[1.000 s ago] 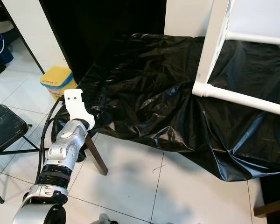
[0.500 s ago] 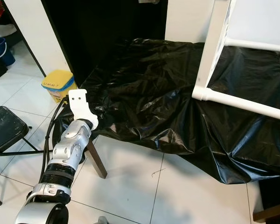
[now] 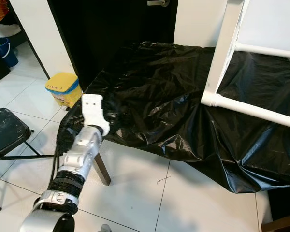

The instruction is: Building children table

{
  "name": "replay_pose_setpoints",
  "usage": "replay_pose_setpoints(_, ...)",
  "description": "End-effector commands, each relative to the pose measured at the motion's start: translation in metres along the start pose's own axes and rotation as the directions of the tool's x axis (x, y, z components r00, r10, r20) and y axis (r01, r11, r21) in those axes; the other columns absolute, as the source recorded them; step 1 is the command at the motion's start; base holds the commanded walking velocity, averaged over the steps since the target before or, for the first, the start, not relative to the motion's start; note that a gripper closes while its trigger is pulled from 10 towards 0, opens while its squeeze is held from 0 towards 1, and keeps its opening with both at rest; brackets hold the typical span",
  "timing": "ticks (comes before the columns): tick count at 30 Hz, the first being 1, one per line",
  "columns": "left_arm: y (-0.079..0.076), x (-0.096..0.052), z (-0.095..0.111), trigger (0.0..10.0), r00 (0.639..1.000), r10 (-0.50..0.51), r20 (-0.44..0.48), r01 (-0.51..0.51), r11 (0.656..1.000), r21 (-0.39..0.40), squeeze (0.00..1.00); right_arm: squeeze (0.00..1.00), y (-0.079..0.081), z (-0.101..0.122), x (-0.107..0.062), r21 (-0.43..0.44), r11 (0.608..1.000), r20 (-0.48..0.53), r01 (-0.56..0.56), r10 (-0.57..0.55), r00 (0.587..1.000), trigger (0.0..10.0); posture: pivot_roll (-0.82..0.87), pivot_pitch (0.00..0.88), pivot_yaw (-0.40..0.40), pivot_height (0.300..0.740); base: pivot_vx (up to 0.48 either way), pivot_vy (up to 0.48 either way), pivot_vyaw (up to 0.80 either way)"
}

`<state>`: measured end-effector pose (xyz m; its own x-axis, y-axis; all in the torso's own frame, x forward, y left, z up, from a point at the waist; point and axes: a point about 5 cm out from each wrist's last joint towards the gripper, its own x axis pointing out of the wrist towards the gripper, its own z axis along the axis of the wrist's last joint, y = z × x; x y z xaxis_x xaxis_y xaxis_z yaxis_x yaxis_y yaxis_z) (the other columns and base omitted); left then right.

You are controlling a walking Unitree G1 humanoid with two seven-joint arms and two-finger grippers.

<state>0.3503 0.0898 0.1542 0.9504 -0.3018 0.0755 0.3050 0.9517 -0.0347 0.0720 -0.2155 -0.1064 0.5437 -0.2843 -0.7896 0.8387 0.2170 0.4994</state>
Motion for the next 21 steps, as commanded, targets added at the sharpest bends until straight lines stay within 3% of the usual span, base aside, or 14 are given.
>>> replay_pose_setpoints(1, -0.003, -0.002, -0.004, 10.0, 1.000, -0.012, -0.013, 0.012, 1.000, 0.023, 0.00, 0.00, 0.069, 0.003, 0.031, -0.983, 0.092, -0.168, -0.162, -0.064, 0.984, 10.0, 0.04, 0.004, -0.007, 0.740, 0.000, 0.000, 0.00)
replay_pose_setpoints(3, -0.020, -0.003, -0.006, 10.0, 0.996, -0.088, -0.018, 0.089, 0.995, 0.050, 0.00, 0.00, 0.068, -0.001, 0.031, -0.980, 0.107, -0.177, -0.169, -0.071, 0.982, 10.0, 0.04, 0.006, -0.001, 0.740, 0.000, 0.000, 0.00)
replay_pose_setpoints(12, -0.022, 0.003, 0.003, 10.0, 0.998, -0.060, 0.022, 0.058, 0.996, 0.074, 0.00, 0.00, 0.068, -0.008, 0.029, -0.978, 0.112, -0.184, -0.175, -0.075, 0.980, 10.0, 0.04, 0.012, 0.007, 0.740, 0.000, 0.000, 0.00)
replay_pose_setpoints(17, -0.031, 0.001, 0.001, 10.0, 0.994, -0.110, 0.019, 0.107, 0.990, 0.095, 0.00, 0.00, 0.064, -0.007, 0.029, -0.977, 0.141, -0.171, -0.158, -0.085, 0.982, 10.0, 0.04, 0.014, 0.011, 0.740, 0.000, 0.000, 0.00)
replay_pose_setpoints(18, -0.033, 0.001, 0.001, 10.0, 0.992, -0.124, 0.020, 0.121, 0.986, 0.115, 0.00, 0.00, 0.063, -0.007, 0.029, -0.972, 0.177, -0.172, -0.155, -0.085, 0.981, 10.0, 0.04, 0.017, 0.017, 0.740, 0.000, 0.000, 0.00)
replay_pose_setpoints(19, -0.033, 0.001, 0.001, 10.0, 0.992, -0.124, 0.020, 0.121, 0.986, 0.115, 0.00, 0.00, 0.063, -0.007, 0.029, -0.972, 0.177, -0.172, -0.155, -0.085, 0.981, 10.0, 0.04, 0.017, 0.017, 0.740, 0.000, 0.000, 0.00)
replay_pose_setpoints(21, -0.037, 0.000, 0.002, 10.0, 0.990, -0.143, 0.022, 0.139, 0.983, 0.120, 0.00, 0.00, 0.061, -0.005, 0.028, -0.962, 0.229, -0.171, -0.147, -0.089, 0.981, 10.0, 0.04, 0.018, 0.020, 0.740, 0.000, 0.000, 0.00)
